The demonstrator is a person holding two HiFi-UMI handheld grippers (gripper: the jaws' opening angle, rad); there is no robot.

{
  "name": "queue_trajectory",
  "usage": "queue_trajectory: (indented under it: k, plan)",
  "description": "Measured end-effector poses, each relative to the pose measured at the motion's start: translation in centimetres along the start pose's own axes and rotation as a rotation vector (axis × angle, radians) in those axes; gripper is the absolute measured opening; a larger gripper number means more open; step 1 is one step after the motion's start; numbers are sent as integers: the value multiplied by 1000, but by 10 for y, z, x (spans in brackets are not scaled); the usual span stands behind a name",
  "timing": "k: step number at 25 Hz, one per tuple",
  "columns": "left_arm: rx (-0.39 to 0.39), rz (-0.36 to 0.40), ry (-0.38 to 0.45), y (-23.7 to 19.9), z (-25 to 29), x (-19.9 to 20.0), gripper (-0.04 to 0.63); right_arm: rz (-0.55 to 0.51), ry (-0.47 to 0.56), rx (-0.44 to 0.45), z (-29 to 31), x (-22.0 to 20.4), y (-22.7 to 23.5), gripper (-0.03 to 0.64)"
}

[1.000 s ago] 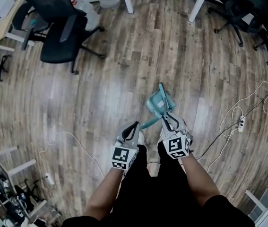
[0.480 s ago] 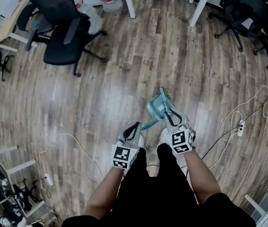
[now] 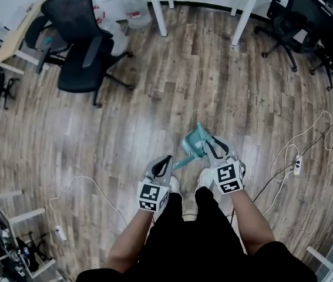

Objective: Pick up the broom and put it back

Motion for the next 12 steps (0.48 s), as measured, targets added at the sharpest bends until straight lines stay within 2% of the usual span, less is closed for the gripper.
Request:
queue_trajectory:
  k: [8, 12]
  plan:
    - [-34, 28, 59, 6, 1, 35, 17, 19, 77, -69, -28, 50, 25, 95]
    - [-61, 45, 119, 10, 2, 66, 16, 20, 132, -116, -47, 78, 42, 95]
Point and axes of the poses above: the fingertips, and each gripper's own axes: z forward along the fingers, y to its right, x out of its top, the point moved 3 cm from there along -z, backward along the fingers, and after that the axes turned 13 degrees about -z, right-handed, at the moved point
